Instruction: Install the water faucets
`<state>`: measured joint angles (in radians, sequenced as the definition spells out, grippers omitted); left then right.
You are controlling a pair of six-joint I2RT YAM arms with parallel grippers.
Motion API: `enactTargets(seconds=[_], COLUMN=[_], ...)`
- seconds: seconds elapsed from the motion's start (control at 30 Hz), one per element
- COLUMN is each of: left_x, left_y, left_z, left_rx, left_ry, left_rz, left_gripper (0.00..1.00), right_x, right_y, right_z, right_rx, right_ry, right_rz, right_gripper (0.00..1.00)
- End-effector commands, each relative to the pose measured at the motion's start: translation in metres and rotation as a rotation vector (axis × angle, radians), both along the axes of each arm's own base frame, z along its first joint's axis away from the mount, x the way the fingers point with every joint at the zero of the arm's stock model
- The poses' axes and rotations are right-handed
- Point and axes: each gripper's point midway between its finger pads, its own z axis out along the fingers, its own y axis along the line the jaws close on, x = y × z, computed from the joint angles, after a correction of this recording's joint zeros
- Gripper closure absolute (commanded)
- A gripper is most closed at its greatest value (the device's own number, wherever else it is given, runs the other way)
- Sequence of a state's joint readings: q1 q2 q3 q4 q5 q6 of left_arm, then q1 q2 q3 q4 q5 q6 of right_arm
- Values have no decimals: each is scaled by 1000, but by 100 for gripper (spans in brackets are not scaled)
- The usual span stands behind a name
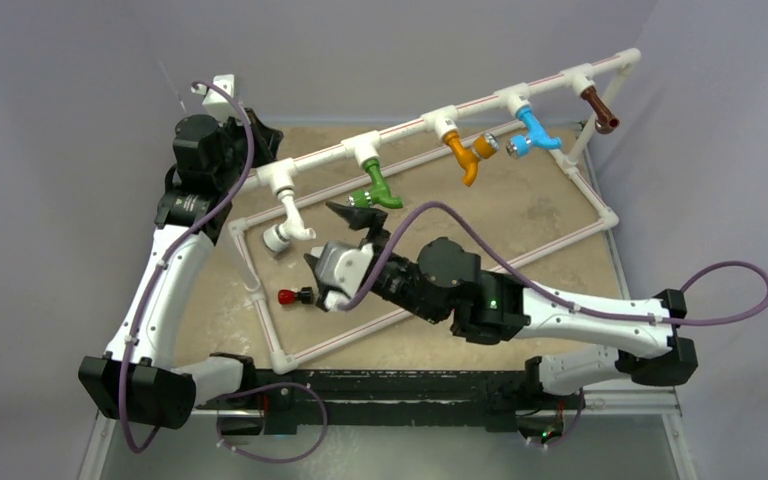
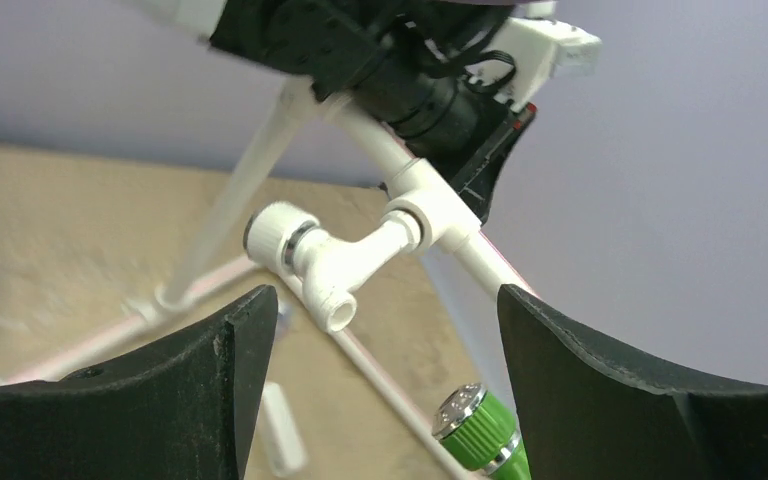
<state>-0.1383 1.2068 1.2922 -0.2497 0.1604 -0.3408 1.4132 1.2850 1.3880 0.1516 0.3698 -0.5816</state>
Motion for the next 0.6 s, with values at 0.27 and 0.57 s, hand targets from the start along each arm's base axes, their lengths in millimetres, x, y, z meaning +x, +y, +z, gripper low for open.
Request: enactTargets(seconds=[0.27, 0.57], left_x=[-12, -12], left_y=[-2, -2], left_z=[-71, -70], left_rx=[13, 13], left_ry=[237, 235], left_rz=[-25, -26], left_gripper=[100, 100], right_x=[-1, 18], right_y=[23, 43], right_z=[-21, -48], right_rx=[-504, -702], right_ry=[-740, -899], right_rz=[-86, -209], right_gripper=[18, 21])
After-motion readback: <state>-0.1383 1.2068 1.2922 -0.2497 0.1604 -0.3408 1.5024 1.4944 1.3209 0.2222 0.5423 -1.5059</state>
